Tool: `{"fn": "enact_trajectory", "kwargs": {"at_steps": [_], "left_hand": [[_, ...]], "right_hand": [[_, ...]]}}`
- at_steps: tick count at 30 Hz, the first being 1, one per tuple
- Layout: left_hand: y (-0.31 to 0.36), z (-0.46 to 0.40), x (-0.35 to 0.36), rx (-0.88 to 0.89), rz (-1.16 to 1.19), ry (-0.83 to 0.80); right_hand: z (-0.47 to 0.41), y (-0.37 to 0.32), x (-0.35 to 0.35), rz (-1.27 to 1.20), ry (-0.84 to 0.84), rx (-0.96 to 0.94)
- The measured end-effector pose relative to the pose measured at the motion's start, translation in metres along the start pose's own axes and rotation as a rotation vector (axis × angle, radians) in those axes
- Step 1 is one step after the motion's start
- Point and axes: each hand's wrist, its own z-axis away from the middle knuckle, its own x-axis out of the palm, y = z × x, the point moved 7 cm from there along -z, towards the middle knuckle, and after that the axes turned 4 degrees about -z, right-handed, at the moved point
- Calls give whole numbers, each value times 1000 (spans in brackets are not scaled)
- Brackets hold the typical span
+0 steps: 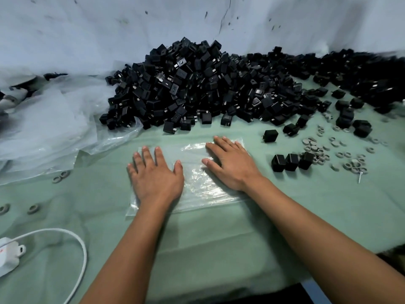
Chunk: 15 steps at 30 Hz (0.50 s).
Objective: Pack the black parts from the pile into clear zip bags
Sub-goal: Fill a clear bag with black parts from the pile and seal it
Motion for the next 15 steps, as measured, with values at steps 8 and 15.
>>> {"fn": "enact_trajectory", "kwargs": {"at_steps": [8, 15], "left_hand": [[-8, -7, -15, -69, 268, 34], [35, 5, -86, 32, 404, 388]], "right_hand": [[65, 18, -100, 127, 653, 130], [68, 44, -88, 190, 150, 376]]}}
